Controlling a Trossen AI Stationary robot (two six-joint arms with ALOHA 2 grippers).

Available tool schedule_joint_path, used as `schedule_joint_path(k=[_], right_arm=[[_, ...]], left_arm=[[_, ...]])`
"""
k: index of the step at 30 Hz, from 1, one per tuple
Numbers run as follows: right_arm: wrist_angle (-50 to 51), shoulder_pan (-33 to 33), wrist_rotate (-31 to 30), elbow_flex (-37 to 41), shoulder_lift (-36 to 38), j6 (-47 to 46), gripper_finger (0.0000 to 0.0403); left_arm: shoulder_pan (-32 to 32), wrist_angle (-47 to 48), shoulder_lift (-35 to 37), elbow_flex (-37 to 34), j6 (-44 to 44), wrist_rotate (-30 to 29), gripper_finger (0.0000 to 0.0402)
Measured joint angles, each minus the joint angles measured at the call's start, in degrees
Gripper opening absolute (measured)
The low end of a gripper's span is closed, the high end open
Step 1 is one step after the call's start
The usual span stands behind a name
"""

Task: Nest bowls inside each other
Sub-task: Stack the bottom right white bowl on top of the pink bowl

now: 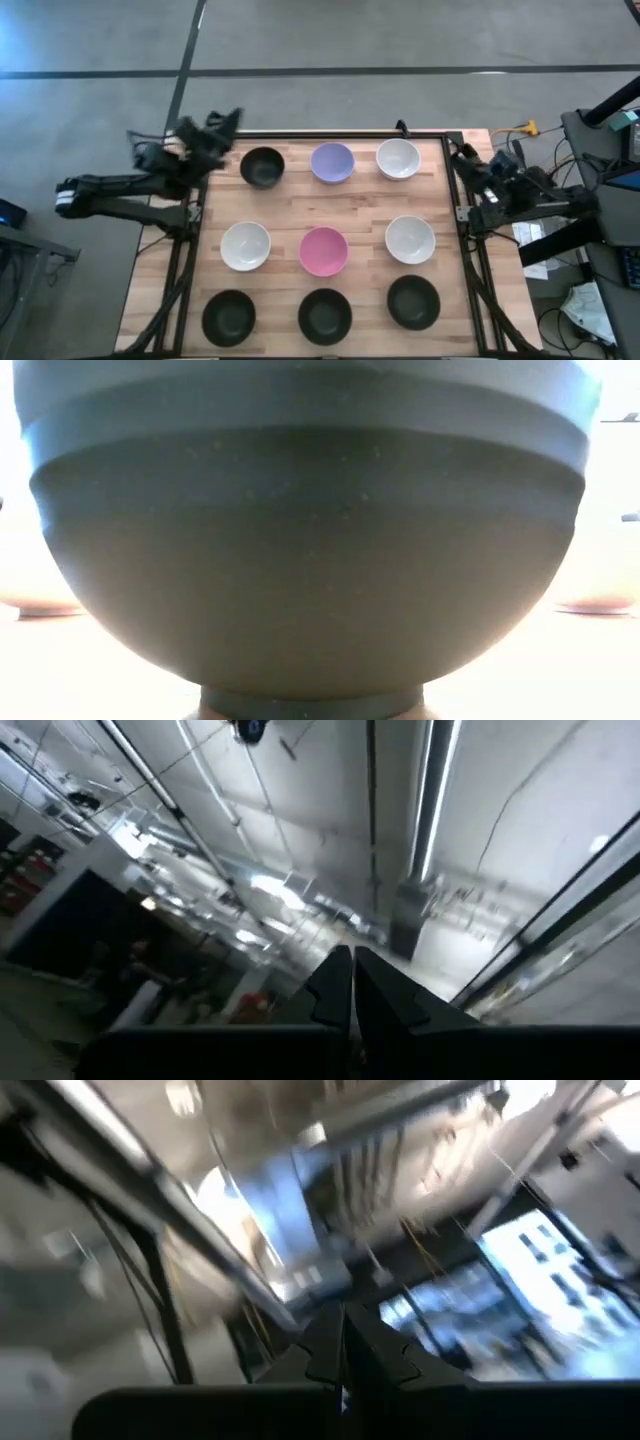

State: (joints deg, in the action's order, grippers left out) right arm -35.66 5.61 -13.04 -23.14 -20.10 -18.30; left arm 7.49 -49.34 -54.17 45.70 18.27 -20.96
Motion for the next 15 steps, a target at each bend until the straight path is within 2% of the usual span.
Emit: schedule_joint_path(k=[3,7,11,15], right_arm=[[13.39,0.00,-0.02,-7.72,-4.97,5.20,0.0009],[33.40,0.00,-0.03,-18.23,-10.79,9.14,0.0009],[55.27,0.00,-0.04,-27.98,-15.58,9.28,0.0009],[71.86,0.00,-2.52,-34.63,-19.44,4.39,0.0009]], left_arm=[[-0.10,7.45,-3.62,3.25,-3.98,3.47,0.0001],[-0.44,19.05,-4.44,6.23,0.02,9.64,0.0001],[-1.51,31.23,-3.31,6.18,2.42,11.51,0.0001],[-2.36,41.34,0.80,6.32,2.44,11.92,0.0001]])
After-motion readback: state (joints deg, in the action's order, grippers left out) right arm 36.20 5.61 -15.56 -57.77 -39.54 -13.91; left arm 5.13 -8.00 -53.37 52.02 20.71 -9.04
